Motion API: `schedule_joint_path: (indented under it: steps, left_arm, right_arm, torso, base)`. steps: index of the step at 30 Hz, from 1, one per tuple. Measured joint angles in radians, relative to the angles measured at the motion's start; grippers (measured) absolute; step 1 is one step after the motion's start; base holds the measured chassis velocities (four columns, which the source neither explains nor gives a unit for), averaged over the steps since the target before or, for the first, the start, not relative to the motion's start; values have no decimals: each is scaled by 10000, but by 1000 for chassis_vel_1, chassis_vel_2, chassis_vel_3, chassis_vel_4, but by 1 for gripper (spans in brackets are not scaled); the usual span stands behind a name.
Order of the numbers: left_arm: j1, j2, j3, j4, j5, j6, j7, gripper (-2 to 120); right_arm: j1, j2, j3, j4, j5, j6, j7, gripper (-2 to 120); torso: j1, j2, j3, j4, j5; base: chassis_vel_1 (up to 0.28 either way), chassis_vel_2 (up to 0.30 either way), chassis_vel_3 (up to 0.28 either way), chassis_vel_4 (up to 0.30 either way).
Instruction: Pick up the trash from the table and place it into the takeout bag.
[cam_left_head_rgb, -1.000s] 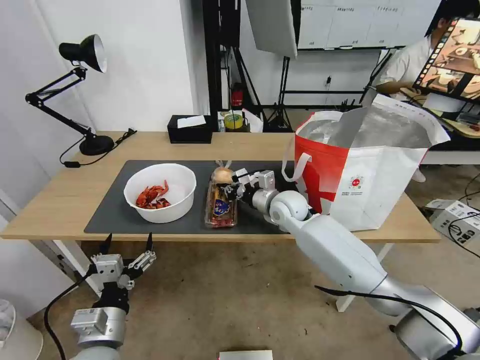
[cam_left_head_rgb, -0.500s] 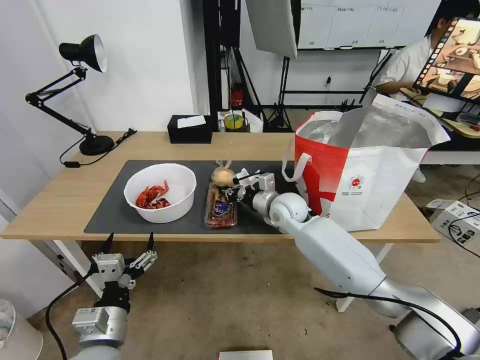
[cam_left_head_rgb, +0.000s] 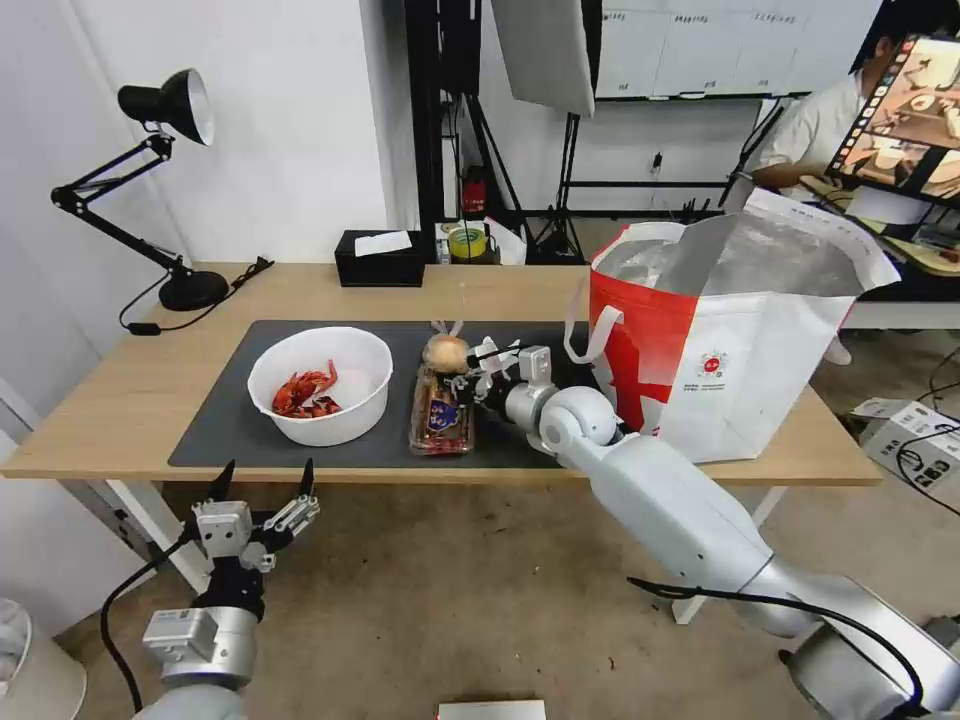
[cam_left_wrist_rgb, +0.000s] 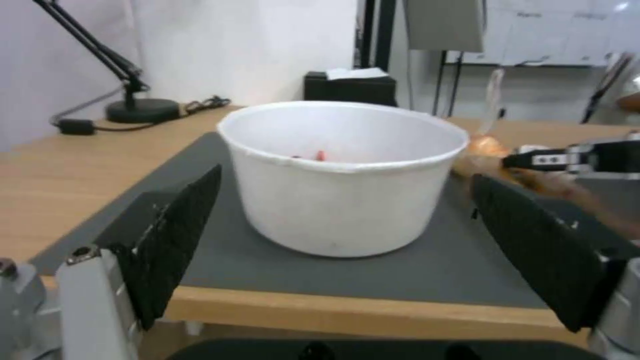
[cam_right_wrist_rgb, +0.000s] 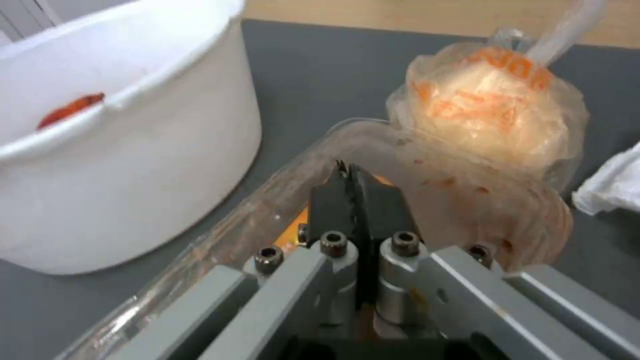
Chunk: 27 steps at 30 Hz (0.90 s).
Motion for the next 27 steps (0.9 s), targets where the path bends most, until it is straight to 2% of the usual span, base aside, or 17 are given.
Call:
schedule_joint_path:
  steps: [7, 9, 10, 11, 13, 14, 16, 18, 19, 20, 21, 22, 24, 25, 27]
  left_arm:
    - [-271, 531, 303, -176, -1583, 501, 200, 100]
    - [-487, 847, 467, -376, -2936, 1092, 156, 100]
    - [-487, 847, 467, -376, -2936, 1092, 156, 100]
    - [-585, 979, 510, -445, -3509, 1315, 100, 100]
    - [-798, 1386, 544, -655, -5077, 1843, -24, 100]
    - [-798, 1386, 544, -655, -5077, 1843, -24, 100]
    - [-964, 1736, 525, -890, -6645, 2250, -150, 100]
    - [-996, 1798, 519, -927, -6955, 2333, -175, 100]
    - [-1144, 2077, 501, -1046, -8212, 2718, -239, 100]
    - [-1216, 2178, 484, -1056, -8739, 2894, -262, 100]
    - [-1284, 2261, 468, -1053, -9200, 3053, -280, 100]
    - [-1284, 2261, 468, -1053, -9200, 3053, -280, 100]
    - [-1541, 2452, 434, -896, -10283, 3368, -339, 100]
    - [-1541, 2452, 434, -896, -10283, 3368, -339, 100]
    - [-1833, 2595, 367, -637, -11098, 3694, -452, 100]
  right_arm:
    - [-40, -83, 137, 352, 157, 8, 85, 0]
    - [-50, -144, 151, 469, 160, 8, 108, 0]
    - [-50, -144, 151, 469, 160, 8, 108, 0]
    - [-56, -165, 156, 518, 155, 8, 111, 0]
    - [-94, -177, 180, 640, 151, 9, 117, 0]
    - [-94, -177, 180, 640, 151, 9, 117, 0]
    - [-173, -175, 248, 756, 150, 13, 128, 0]
    - [-187, -174, 260, 773, 150, 14, 130, 0]
    - [-290, -182, 335, 860, 140, 18, 151, 0]
    - [-328, -184, 362, 878, 136, 23, 157, 0]
    - [-369, -185, 382, 894, 133, 27, 160, 0]
    - [-369, -185, 382, 894, 133, 27, 160, 0]
    - [-433, -186, 440, 945, 130, 38, 162, 0]
    - [-433, -186, 440, 945, 130, 38, 162, 0]
    - [-435, -181, 453, 965, 129, 56, 162, 0]
  torso:
    - [0, 0, 0, 0, -1]
    - [0, 0, 0, -1, 0]
    - [0, 0, 0, -1, 0]
    - [0, 0, 0, -2, -1]
    - [0, 0, 0, -1, 0]
    - [0, 0, 0, -1, 0]
    - [0, 0, 0, 0, 0]
    - [-1, 0, 0, 0, 0]
    - [0, 1, 0, -1, 0]
    - [0, 0, 0, -1, 0]
    - [0, 0, 0, -1, 0]
    - [0, 0, 0, -1, 0]
    - [0, 0, 0, -1, -1]
    - [0, 0, 0, -1, -1]
    - [0, 0, 1, 0, 0]
  base:
    - [0, 0, 0, 0]
    - [0, 0, 0, 0]
    - [0, 0, 0, 0]
    - [0, 0, 0, 0]
    - [0, 0, 0, 0]
    - [0, 0, 0, 0]
    - [0, 0, 0, 0]
    - [0, 0, 0, 0]
    - [0, 0, 0, 0]
    - [0, 0, 0, 0]
    - [0, 0, 0, 0]
    - [0, 0, 0, 0]
    - [0, 0, 0, 0]
    - [0, 0, 0, 0]
    - [0, 0, 0, 0]
